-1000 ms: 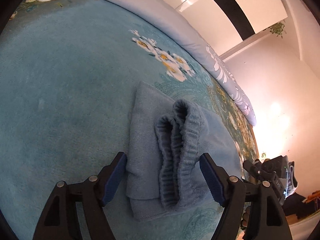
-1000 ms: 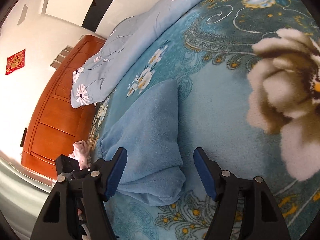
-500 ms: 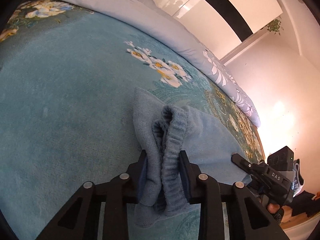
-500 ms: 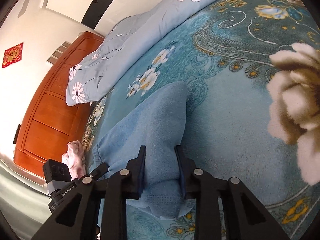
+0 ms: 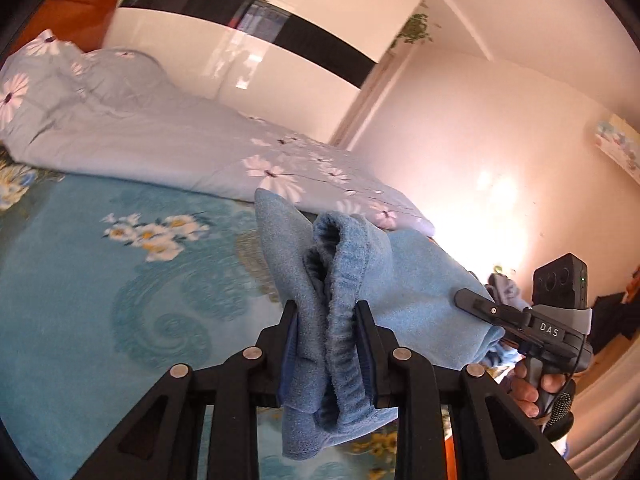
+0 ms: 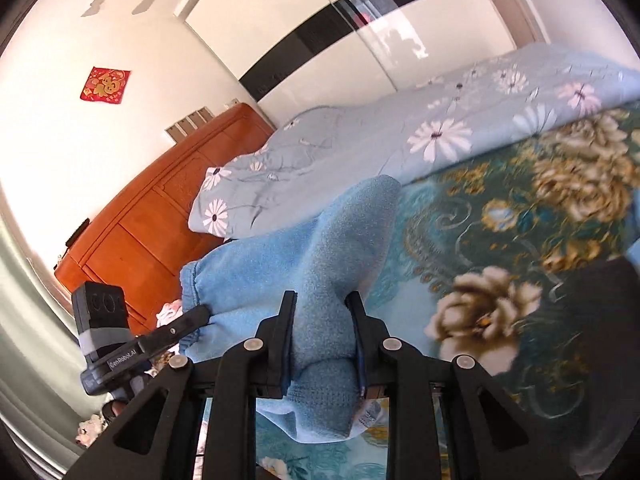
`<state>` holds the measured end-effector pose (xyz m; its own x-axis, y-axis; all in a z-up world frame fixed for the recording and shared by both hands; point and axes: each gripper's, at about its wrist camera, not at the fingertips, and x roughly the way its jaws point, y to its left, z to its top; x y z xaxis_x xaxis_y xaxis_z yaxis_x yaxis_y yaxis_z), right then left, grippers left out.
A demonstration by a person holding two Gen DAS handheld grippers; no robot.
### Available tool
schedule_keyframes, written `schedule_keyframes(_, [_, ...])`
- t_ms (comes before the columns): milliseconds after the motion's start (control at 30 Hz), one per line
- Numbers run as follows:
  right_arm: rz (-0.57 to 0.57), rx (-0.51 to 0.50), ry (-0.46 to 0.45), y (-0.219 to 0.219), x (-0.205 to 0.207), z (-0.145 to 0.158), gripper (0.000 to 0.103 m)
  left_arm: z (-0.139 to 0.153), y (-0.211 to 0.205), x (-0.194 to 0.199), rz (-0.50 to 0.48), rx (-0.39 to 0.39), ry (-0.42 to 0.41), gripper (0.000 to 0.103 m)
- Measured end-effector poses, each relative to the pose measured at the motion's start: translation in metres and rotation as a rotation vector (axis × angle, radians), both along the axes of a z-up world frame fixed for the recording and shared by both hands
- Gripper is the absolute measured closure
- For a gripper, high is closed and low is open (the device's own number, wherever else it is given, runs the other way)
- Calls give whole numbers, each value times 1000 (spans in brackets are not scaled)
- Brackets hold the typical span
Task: Fold clothes
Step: 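Carry the folded sweatpants with both tools onto the stack of folded clothes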
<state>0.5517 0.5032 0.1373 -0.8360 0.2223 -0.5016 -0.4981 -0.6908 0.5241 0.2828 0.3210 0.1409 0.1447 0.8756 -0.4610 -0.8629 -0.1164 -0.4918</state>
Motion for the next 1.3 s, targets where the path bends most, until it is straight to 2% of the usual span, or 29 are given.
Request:
schedule_keyframes(167, [-107,114,-16,27,95,67,78,62,76,88,-176,52,60,74])
schedule_keyframes(367, [-297,149,-118,80,191,110,78,83,172,178,-316,71,-15,74])
schedule_keyframes(533, [-388,157,-194,109,252,117,78,82,216,239,-422,78,-84,74])
schedule_keyframes(633, [-422,119,-178,123,281,91,78,56,233,257,-431,50,-116,74])
schedule_keyframes(733, [-462,12,-196,143,299,37,77,11,245,260,-427,-53,-116,71])
schedule_keyframes(767, [-475,-28,-189,147,304,21,73,-4,249,261,-426,-89,-116,70])
schedule_keyframes(833, [-489,-71,-153,151,313,1,72,-12,247,259,-433,-76,-112,66])
schedule_keyframes(867, [-490,-65,-127,150,315,1,72,-11,246,257,-434,-72,-111,62])
schedule_keyframes(933, [-491,-55,-98,149,317,2,72,-6,245,255,-442,-67,-109,62])
schedule_keyframes(1000, [-495,-26,-150,145,312,13,71,4,242,251,-448,-56,-81,61])
schedule_keyframes(1067, [-499,21,-210,139,306,27,68,20,234,246,-422,-23,-16,58])
schedule_keyframes(1133, [-522,97,-271,133,301,43,66,40,225,242,-371,34,68,50])
schedule_keyframes(1200, [-528,150,-289,132,295,58,66,56,225,253,-381,67,124,40])
schedule_keyframes(1300, [-506,182,-304,138,278,69,64,80,228,273,-409,111,202,39])
